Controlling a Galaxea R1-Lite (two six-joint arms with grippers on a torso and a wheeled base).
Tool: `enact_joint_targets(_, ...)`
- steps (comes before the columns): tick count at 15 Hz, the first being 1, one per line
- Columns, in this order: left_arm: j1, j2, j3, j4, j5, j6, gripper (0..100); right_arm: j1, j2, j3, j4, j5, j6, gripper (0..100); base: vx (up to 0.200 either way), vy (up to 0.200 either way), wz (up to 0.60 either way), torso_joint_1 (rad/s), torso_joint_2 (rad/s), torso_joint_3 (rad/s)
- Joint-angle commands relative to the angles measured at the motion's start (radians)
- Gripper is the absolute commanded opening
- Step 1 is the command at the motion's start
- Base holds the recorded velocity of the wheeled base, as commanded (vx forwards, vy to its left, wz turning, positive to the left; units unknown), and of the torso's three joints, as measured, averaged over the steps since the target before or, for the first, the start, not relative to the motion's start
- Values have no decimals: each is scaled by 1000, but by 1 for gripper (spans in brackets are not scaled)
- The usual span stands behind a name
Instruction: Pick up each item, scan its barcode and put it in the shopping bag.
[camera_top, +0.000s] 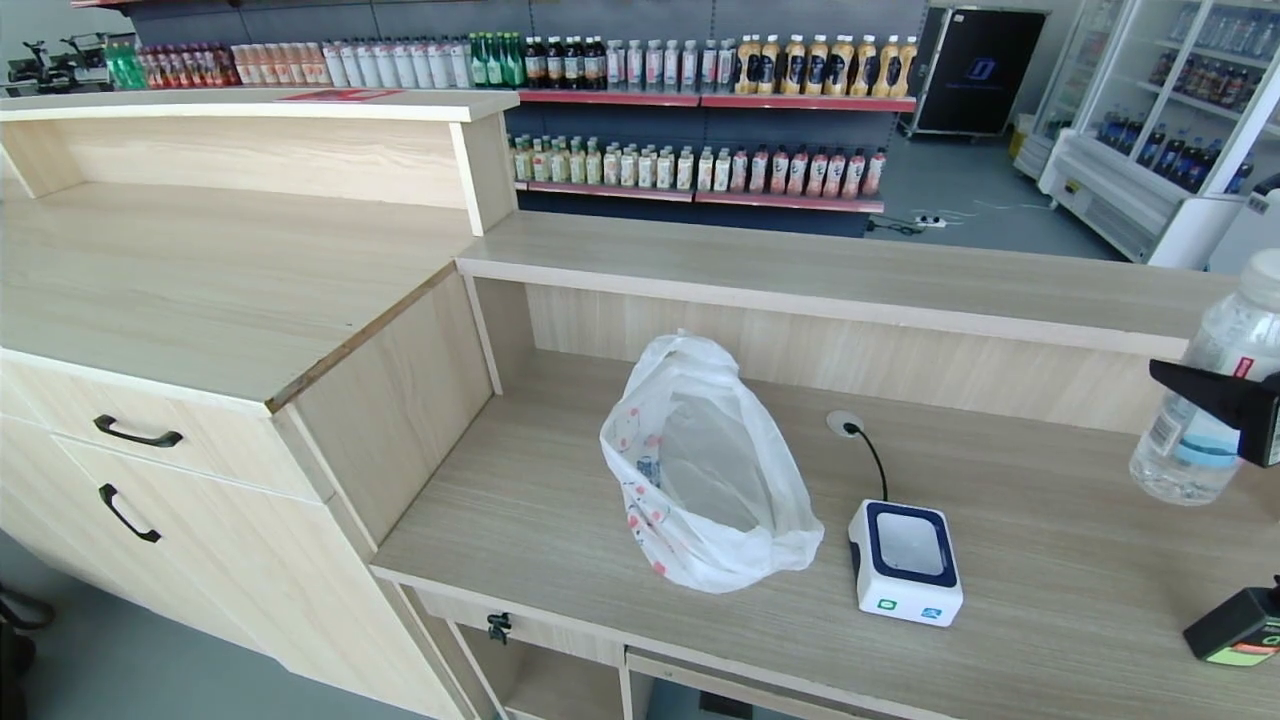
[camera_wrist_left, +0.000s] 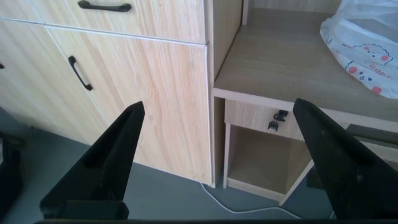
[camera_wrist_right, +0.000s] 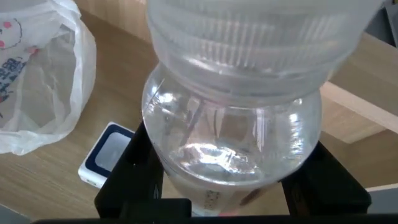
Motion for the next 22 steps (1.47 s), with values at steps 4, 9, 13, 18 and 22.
enact_joint_targets(4,1,1,0,0,0,-1,100,137,-12,-14,-17,-130,97,0,0,0,600,-1,0,4)
enact_joint_targets(9,1,0,0,0,0,0,100,151,136,-12,-109,-129,154,0,0,0,480,2,1,3)
enact_joint_targets(13,1,0,0,0,0,-1,100,154,346,-11,-249,-129,246,0,0,0,0,0,0,0)
enact_joint_targets(18,1,0,0,0,0,0,100,153,538,9,-410,-112,249,0,0,0,0,0,0,0)
enact_joint_targets(22,1,0,0,0,0,0,100,154,696,8,-574,-41,240,0,0,0,0,0,0,0)
